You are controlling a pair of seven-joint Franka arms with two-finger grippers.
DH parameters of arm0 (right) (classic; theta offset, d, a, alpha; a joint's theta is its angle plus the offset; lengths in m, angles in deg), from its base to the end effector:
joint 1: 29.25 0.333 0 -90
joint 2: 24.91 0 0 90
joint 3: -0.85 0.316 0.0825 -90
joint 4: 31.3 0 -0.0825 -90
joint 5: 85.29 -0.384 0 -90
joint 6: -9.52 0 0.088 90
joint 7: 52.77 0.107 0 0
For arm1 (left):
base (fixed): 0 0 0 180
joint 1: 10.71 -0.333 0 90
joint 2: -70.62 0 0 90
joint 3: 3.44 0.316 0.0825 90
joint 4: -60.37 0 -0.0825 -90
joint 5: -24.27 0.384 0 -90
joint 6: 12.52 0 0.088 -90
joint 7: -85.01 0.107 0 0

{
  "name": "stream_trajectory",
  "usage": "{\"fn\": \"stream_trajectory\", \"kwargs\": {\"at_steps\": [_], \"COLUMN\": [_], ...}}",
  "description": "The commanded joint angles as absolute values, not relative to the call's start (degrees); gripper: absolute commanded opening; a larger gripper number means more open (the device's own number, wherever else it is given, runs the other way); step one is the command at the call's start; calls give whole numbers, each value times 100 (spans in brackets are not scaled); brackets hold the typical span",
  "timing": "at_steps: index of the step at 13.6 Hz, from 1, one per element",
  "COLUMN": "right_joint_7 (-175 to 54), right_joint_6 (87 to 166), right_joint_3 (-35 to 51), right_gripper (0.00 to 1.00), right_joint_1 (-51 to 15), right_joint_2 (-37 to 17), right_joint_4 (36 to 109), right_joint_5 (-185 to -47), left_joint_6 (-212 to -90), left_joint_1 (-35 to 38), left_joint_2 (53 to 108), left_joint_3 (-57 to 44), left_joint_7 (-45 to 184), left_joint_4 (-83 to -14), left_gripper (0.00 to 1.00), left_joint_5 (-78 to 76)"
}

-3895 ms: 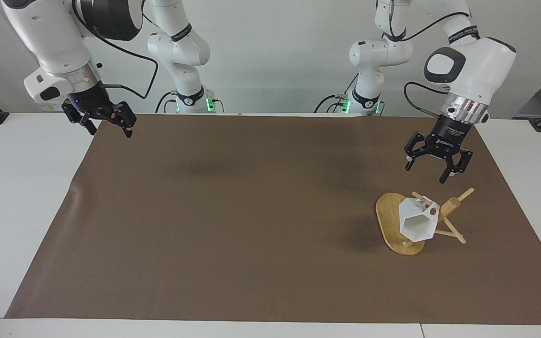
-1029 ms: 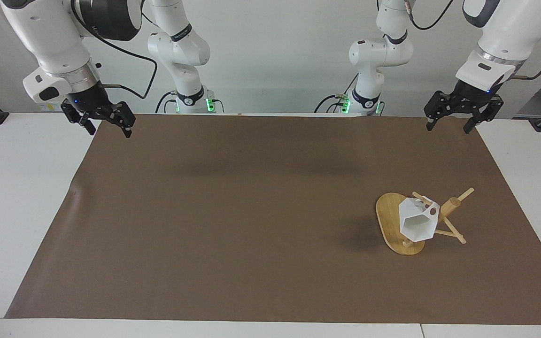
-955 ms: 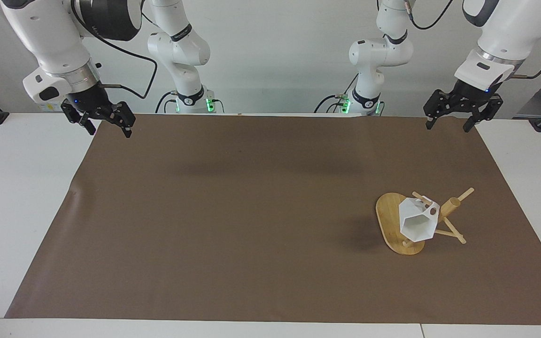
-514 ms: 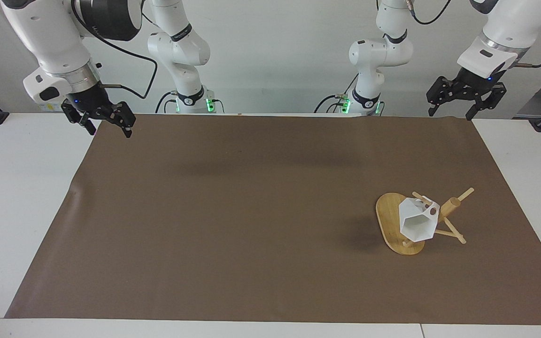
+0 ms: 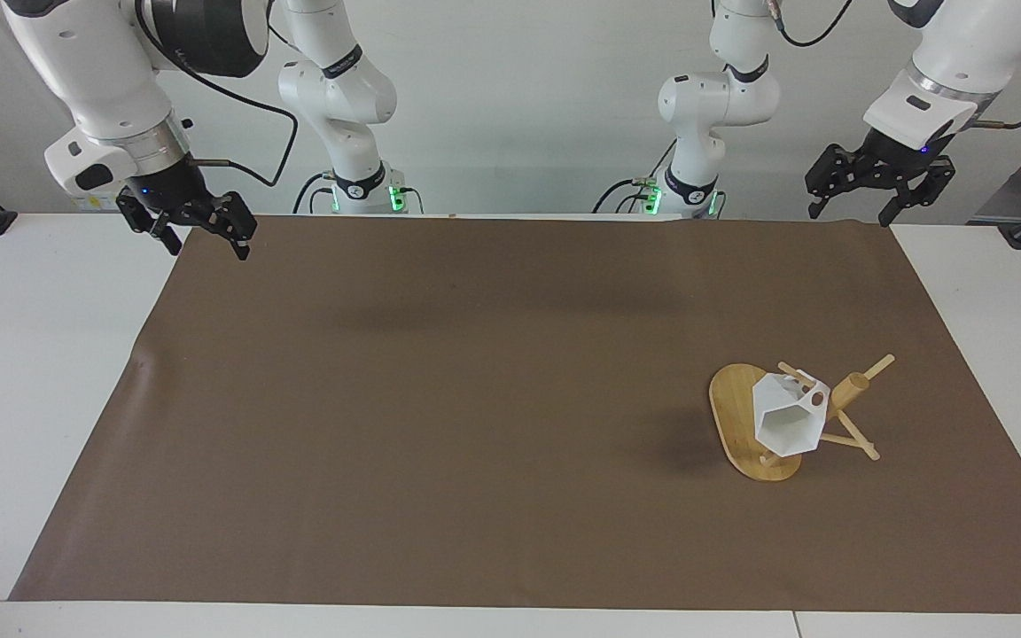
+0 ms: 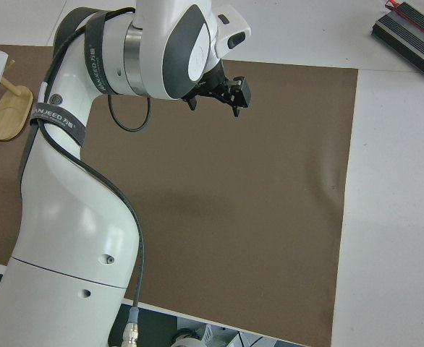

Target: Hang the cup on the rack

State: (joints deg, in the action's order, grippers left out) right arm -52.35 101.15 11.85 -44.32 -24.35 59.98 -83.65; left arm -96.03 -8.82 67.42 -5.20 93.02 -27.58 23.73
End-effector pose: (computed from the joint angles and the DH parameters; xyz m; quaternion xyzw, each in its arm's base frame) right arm 0.5579 -0.0432 0.6111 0.9992 -0.0387 -0.0022 0.0133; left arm 0.5241 -0.0351 0.6615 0.9947 -0.1020 -0.0107 0.0042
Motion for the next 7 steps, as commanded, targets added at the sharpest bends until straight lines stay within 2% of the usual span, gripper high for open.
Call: {"fn": "stream_trajectory", "kwargs": {"at_steps": [1, 7], "right_joint_7": [-5339, -5339], "right_joint_6": [10022, 10022], "right_joint_3": [1201, 1201], "right_gripper": [100, 100], "right_joint_1": [-4463, -4463], "right_joint_2": [-2491, -2491], "right_joint_4": [6020, 6020], "right_joint_5": [-8397, -8406], "left_joint_6": [-9584, -9646], "left_joint_1": [-807, -868], "left_joint_2": [6587, 6570], "left_joint_3": [-449, -449], "left_joint_7": [9336, 9345], "left_joint_4": [-2945, -2954], "left_gripper": [100, 100], "left_joint_5": [2497, 2497]}}
